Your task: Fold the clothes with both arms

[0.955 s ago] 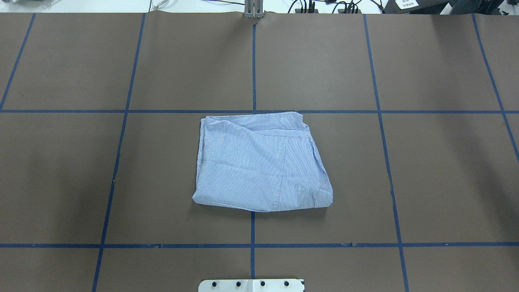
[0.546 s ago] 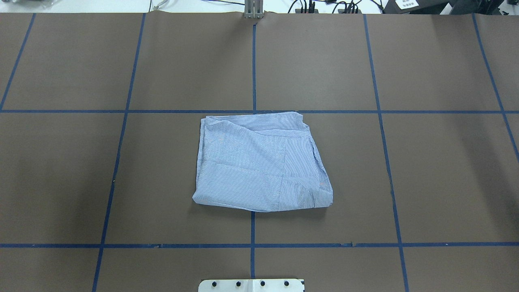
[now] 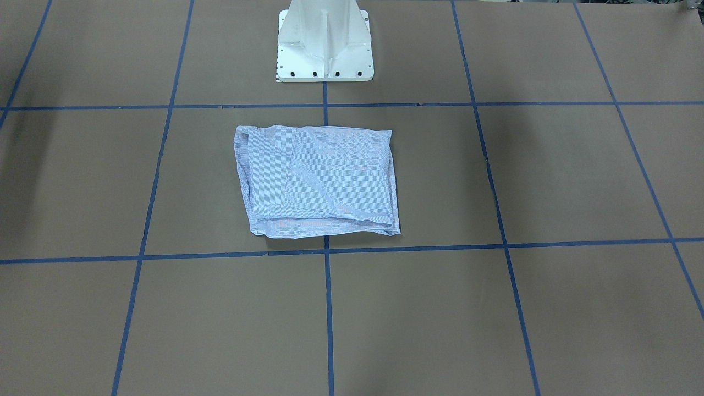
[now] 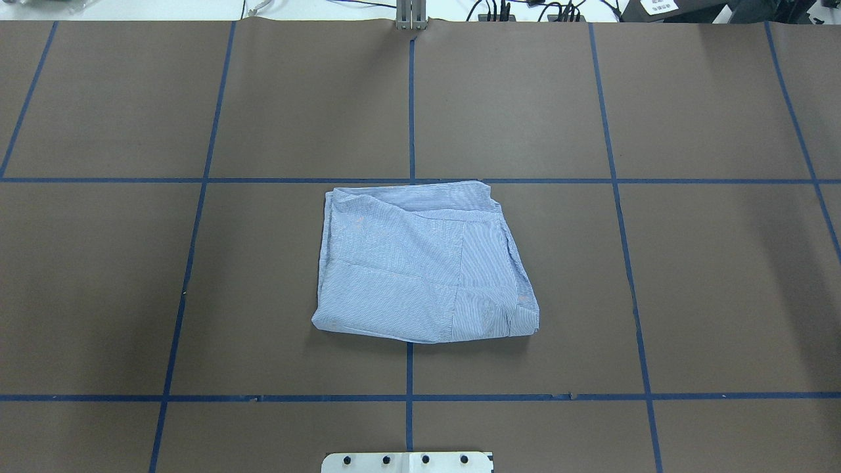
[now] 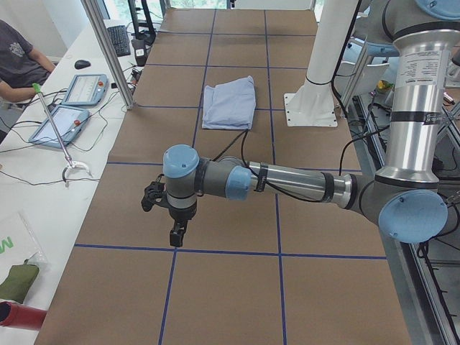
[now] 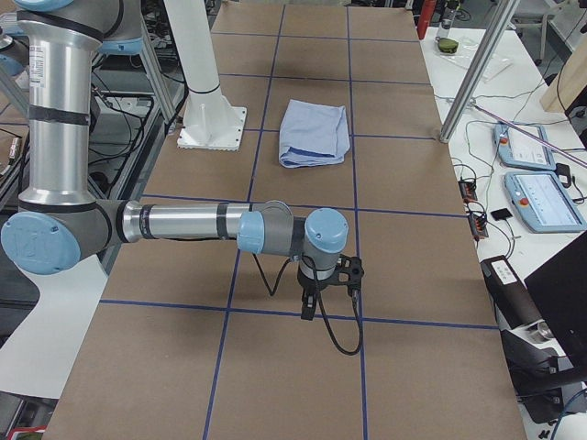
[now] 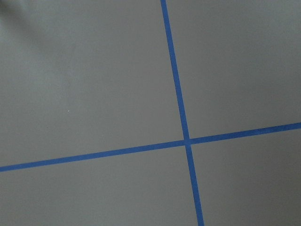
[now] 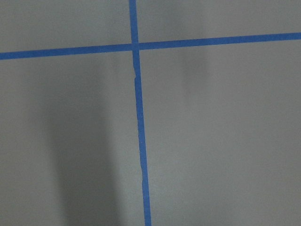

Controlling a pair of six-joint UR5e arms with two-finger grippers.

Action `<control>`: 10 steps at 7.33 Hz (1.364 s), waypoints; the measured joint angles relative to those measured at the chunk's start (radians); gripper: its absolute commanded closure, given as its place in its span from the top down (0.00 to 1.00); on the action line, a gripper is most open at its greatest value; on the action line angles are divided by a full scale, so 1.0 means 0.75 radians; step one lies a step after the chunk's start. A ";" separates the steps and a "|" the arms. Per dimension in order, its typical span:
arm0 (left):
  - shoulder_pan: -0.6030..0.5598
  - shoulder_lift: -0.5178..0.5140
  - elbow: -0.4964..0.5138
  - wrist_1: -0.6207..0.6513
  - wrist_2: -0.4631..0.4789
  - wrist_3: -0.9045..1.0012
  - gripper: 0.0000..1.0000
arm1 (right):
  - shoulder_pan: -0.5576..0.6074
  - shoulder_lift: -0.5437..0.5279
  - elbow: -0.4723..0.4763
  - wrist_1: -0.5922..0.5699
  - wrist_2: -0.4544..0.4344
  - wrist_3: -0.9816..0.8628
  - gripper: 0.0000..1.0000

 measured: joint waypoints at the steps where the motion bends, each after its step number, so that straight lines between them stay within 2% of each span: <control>1: 0.000 0.002 0.010 0.008 -0.001 0.024 1.00 | 0.002 -0.004 -0.001 0.001 0.002 0.000 1.00; 6: -0.001 0.004 0.038 0.021 -0.041 0.075 1.00 | 0.011 -0.006 -0.002 0.002 0.004 -0.001 1.00; 10: 0.001 0.023 0.052 0.084 -0.126 0.065 1.00 | 0.014 -0.006 -0.002 0.001 0.012 -0.001 1.00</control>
